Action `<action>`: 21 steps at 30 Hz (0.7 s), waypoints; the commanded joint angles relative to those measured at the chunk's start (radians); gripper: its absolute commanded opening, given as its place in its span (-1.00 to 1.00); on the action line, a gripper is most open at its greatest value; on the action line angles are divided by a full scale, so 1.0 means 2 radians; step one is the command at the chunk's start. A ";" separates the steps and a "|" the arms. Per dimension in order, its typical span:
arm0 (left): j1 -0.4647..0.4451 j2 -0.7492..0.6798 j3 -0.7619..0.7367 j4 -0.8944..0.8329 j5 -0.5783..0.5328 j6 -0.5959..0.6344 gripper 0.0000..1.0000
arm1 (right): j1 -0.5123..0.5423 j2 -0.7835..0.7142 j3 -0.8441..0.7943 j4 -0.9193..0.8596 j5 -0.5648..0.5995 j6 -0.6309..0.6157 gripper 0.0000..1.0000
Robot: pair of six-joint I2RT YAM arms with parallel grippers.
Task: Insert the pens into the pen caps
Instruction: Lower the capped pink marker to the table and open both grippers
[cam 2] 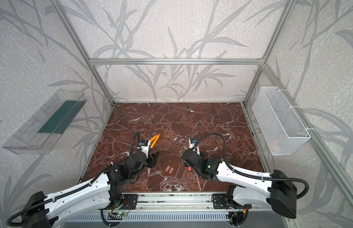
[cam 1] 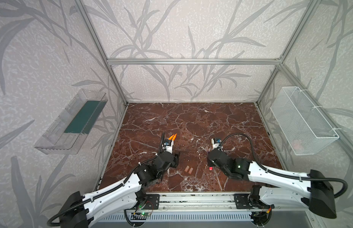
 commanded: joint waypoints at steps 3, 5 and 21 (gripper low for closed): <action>0.008 -0.013 0.002 -0.052 -0.014 -0.016 0.18 | -0.030 0.102 0.072 -0.042 -0.062 -0.043 -0.93; 0.010 -0.014 0.003 -0.061 -0.015 -0.020 0.18 | -0.040 0.137 0.088 -0.048 -0.079 -0.050 -0.93; 0.034 -0.002 0.026 -0.099 -0.015 -0.017 0.19 | -0.074 0.302 0.179 -0.101 -0.113 -0.080 -0.85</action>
